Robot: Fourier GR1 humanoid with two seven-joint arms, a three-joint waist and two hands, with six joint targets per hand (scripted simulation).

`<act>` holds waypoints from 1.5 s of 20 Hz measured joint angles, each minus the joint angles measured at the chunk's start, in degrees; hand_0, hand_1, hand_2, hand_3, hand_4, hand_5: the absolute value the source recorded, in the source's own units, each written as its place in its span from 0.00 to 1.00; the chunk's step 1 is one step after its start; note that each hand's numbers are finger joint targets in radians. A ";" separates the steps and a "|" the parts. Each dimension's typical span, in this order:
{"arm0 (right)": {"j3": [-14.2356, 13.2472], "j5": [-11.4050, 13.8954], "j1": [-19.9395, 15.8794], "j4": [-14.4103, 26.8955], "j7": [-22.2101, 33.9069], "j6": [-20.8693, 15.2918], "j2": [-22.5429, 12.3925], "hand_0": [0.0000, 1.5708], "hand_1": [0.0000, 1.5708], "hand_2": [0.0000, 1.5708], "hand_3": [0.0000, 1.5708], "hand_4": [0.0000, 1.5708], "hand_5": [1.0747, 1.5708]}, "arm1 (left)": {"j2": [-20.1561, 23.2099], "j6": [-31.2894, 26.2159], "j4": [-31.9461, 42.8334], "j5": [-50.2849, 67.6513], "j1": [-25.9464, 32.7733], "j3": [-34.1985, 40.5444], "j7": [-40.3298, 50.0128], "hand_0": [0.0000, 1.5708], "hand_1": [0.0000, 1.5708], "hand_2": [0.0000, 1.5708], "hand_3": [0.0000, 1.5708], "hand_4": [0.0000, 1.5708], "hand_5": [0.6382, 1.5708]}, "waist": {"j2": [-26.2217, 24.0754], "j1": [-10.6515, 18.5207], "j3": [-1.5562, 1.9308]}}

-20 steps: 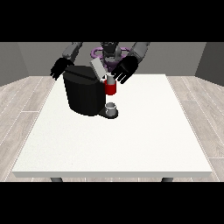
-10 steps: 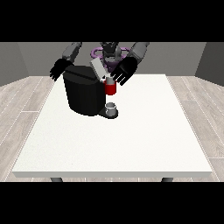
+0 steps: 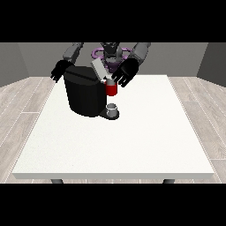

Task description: Insert the coffee pod into the coffee machine and close the lid

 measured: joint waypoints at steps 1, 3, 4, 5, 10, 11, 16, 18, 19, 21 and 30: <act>-0.61 -0.31 -0.51 0.48 -0.17 0.10 -0.34 0.00 0.00 0.00 0.00 0.27 1.00 | -0.23 -0.01 -0.23 -0.18 -0.18 -0.18 0.17 0.71 0.71 0.74 0.63 0.28 1.00 | 0.07 0.31 0.01; -0.77 -0.28 -0.26 0.61 -0.09 -0.11 -0.40 0.00 0.00 0.00 0.00 0.30 1.00 | -0.30 0.09 -0.20 -0.56 0.21 -0.40 0.15 0.69 0.69 0.72 0.61 0.26 1.00 | -0.38 0.59 0.01; -0.32 0.03 0.13 0.34 -0.08 -0.50 0.08 0.00 0.00 0.00 0.00 0.29 1.00 | -0.39 0.30 -0.20 -0.71 0.67 -0.51 -0.35 0.67 0.67 0.71 0.60 0.25 1.00 | -0.62 0.76 0.01; -0.47 0.18 -0.17 0.77 -0.10 -0.86 0.13 0.00 0.00 0.00 0.00 0.29 1.00 | -0.78 0.31 -0.37 -0.94 0.54 -0.77 -0.16 0.68 0.68 0.71 0.60 0.24 1.00 | -0.70 1.12 0.01; -0.88 -0.12 -0.70 1.14 -1.06 -0.48 -0.22 0.00 0.00 0.00 0.00 0.28 1.00 | -0.18 0.43 -0.62 -1.60 0.24 -0.81 -0.68 0.68 0.68 0.71 0.61 0.23 1.00 | 0.04 1.18 0.03; -1.03 -0.23 -0.91 1.04 -0.79 -0.39 -0.46 0.00 0.00 0.00 0.00 0.26 1.00 | 0.01 0.70 -0.66 -1.69 0.17 -0.69 -0.89 0.68 0.68 0.71 0.59 0.24 1.00 | 0.24 1.00 0.04; -0.42 0.00 -1.25 0.82 -0.18 -1.25 0.06 0.00 0.00 0.00 0.00 0.22 1.00 | 1.05 -0.72 -0.49 -2.83 0.13 -1.68 -2.70 0.00 0.00 0.00 0.00 0.00 1.00 | 0.30 1.13 0.04; 0.17 0.38 -0.34 0.20 0.22 -1.47 0.30 0.00 0.00 0.00 0.00 0.22 1.00 | 1.53 -1.20 -0.10 -3.43 0.81 -2.15 -3.55 0.00 0.00 0.00 0.00 0.00 1.00 | -0.10 0.76 0.06; 0.19 0.31 -0.36 -0.21 0.57 -1.11 -0.08 0.00 0.00 0.00 0.00 0.22 1.00 | 2.21 -1.39 0.12 -3.71 0.70 -2.16 -3.79 0.00 0.00 0.00 0.00 0.00 1.00 | 0.18 0.38 0.07; 0.42 0.62 -0.65 -0.42 0.53 -1.60 0.24 0.00 0.00 0.00 0.00 0.25 1.00 | 2.75 -1.87 0.30 -4.25 0.25 -2.40 -4.03 0.00 0.00 0.00 0.00 0.00 1.00 | 0.55 0.29 0.07; 0.23 0.47 0.56 0.81 -0.50 -1.26 0.28 0.00 0.00 0.00 0.00 0.27 1.00 | 1.92 -3.13 -0.14 -5.52 0.94 -3.00 -3.13 0.00 0.00 0.00 0.00 0.00 1.00 | -1.95 1.53 0.01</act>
